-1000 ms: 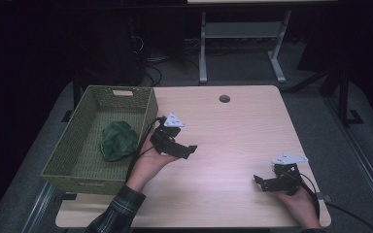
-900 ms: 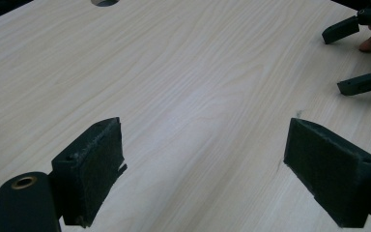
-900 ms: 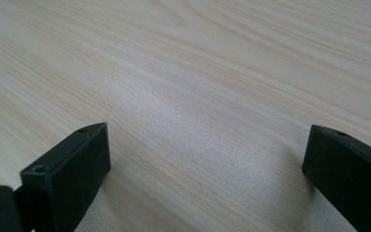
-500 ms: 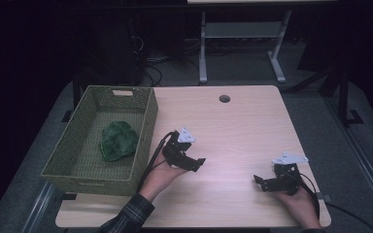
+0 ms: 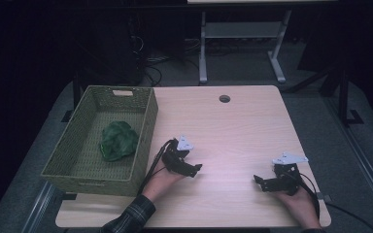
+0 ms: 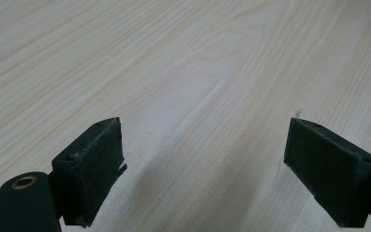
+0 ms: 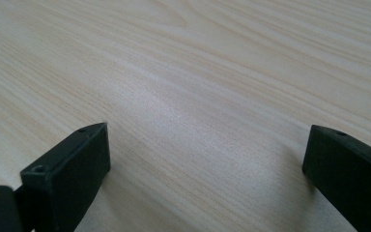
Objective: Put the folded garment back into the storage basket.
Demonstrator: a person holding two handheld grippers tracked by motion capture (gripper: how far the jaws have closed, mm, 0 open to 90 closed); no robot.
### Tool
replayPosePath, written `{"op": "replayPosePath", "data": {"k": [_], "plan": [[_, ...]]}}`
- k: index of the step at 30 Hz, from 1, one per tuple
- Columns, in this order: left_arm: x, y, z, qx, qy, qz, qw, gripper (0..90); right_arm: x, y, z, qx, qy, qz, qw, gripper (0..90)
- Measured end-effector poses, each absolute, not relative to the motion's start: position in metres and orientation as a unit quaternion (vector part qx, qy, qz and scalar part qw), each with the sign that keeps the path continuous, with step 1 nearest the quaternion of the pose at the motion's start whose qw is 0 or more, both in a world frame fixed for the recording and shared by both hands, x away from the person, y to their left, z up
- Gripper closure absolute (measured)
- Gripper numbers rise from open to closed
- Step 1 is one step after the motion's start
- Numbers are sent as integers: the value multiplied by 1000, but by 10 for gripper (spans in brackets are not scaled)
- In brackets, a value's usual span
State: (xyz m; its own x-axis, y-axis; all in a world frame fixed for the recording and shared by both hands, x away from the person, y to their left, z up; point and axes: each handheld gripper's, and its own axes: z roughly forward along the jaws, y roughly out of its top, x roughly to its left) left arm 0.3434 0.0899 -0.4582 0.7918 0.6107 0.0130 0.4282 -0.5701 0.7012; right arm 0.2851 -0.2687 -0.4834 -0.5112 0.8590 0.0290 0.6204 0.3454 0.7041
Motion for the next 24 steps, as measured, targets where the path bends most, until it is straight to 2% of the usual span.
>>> {"op": "replayPosePath", "data": {"k": [7, 24], "plan": [[344, 92, -475, 877, 303, 125, 351, 128, 285, -269, -483, 462, 801, 338, 177, 26], [343, 95, -478, 872, 296, 129, 368, 135, 284, -269, -483, 460, 802, 338, 177, 27]]}}
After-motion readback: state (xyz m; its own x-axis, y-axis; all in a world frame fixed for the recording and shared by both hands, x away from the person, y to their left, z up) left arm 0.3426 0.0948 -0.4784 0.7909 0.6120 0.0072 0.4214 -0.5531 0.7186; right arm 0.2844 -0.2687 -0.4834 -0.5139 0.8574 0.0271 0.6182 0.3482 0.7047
